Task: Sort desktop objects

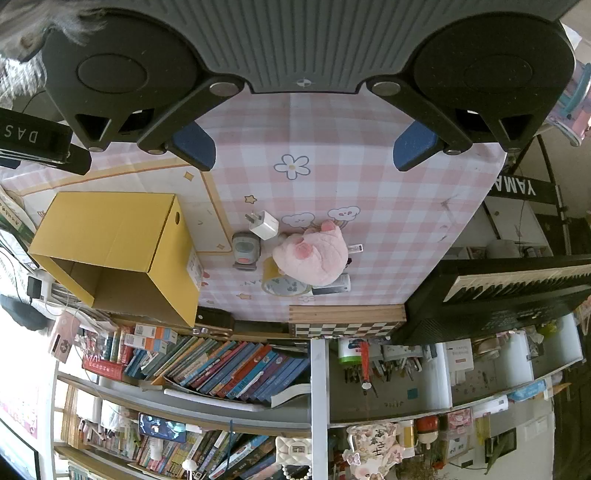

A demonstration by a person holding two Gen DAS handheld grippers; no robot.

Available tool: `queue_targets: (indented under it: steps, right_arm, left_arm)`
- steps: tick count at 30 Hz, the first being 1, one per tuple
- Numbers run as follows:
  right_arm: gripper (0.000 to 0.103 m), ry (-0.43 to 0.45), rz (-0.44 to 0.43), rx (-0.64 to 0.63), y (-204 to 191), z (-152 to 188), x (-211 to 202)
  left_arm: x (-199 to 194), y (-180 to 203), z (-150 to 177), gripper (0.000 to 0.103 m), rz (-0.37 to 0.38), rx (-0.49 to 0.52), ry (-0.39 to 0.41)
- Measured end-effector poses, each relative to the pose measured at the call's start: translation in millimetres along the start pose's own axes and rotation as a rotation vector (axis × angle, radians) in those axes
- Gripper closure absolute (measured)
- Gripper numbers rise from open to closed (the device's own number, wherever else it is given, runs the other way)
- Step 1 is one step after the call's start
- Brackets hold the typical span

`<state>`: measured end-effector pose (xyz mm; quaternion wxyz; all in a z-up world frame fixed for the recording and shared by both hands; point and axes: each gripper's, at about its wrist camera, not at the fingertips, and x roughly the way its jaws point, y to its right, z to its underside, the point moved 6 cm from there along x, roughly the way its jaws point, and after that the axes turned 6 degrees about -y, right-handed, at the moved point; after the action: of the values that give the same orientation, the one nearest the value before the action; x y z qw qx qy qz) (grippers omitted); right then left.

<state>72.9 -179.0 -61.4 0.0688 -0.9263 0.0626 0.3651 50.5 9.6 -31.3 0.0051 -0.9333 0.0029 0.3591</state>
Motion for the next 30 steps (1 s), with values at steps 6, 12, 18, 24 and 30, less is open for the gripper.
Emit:
queue_targets:
  steps: [6,12,18,24,30]
  right_arm:
    - [0.0,0.0,0.0,0.0,0.8,0.7,0.0]
    - [0.0,-0.001,0.0,0.001,1.4,1.0,0.0]
    - [0.0,-0.002,0.001,0.001,1.6,0.7,-0.2]
    - [0.0,-0.002,0.004,0.004,2.8,1.8,0.2]
    - [0.0,-0.004,0.004,0.01,7.2,6.3,0.9]
  left_arm:
    - [0.7,0.2,0.6,0.0,-0.001,-0.002,0.001]
    - [0.8,0.0,1.0,0.0,-0.003,-0.002,0.001]
    - [0.8,0.1,1.0,0.0,-0.003,-0.002,0.001]
    - [1.1,0.1,1.3,0.0,-0.003,-0.003,0.0]
    - [1.0,-0.5,2.5,0.0,-0.002,-0.002,0.0]
